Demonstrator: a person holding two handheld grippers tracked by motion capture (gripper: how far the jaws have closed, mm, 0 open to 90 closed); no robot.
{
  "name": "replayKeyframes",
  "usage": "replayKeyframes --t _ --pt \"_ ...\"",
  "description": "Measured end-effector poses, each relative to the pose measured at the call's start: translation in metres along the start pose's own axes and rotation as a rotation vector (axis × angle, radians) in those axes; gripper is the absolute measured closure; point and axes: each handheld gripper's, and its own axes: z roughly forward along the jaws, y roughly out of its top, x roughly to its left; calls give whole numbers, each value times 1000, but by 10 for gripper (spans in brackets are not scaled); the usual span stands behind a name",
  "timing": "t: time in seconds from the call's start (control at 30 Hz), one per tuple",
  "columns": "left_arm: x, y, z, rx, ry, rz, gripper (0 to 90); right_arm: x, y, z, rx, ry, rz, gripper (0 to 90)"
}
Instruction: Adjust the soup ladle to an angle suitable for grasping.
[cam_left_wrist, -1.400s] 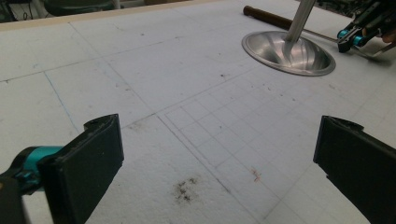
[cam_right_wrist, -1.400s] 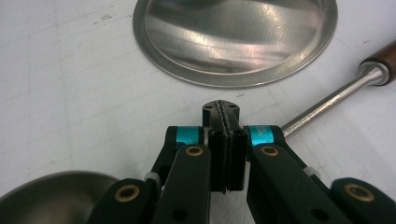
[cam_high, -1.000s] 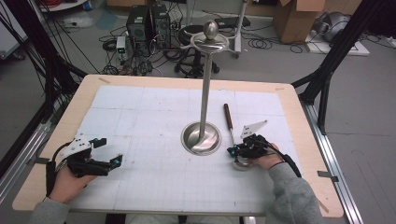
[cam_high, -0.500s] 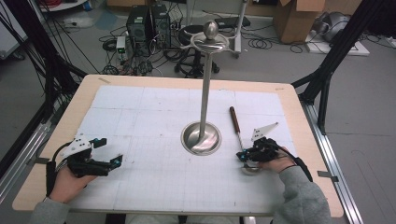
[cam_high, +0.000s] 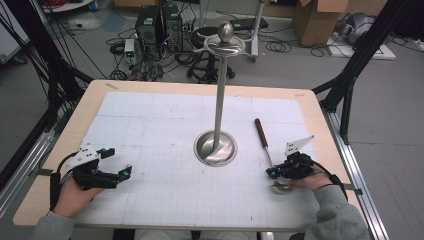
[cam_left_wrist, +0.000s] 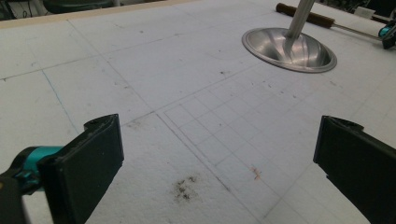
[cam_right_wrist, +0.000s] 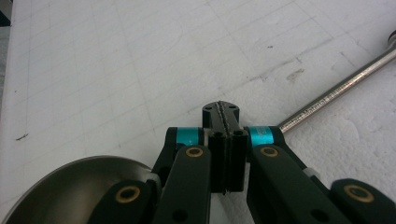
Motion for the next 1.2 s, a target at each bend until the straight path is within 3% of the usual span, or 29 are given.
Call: replayKeyframes --t 0.1,0.23,0.37,0.5,0.6,0.67,1.2 --pt "0 0 0 3 0 0 22 -2 2 -1 -23 -8 1 900" --pt "0 0 0 4 -1 0 22 -6 5 -9 -99 -74 17 900" --pt "0 0 1 4 -3 -1 22 -14 3 -17 -172 -194 59 900" --pt "0 0 2 9 0 0 22 -28 1 -13 -201 -291 114 900" --pt "0 -1 2 12 -2 0 22 -32 2 -11 -223 -319 137 900" --pt "0 -1 2 12 -2 -1 22 -36 2 -10 -246 -313 163 900" --pt "0 -1 4 23 -4 -1 22 -48 13 7 -185 -383 180 900"
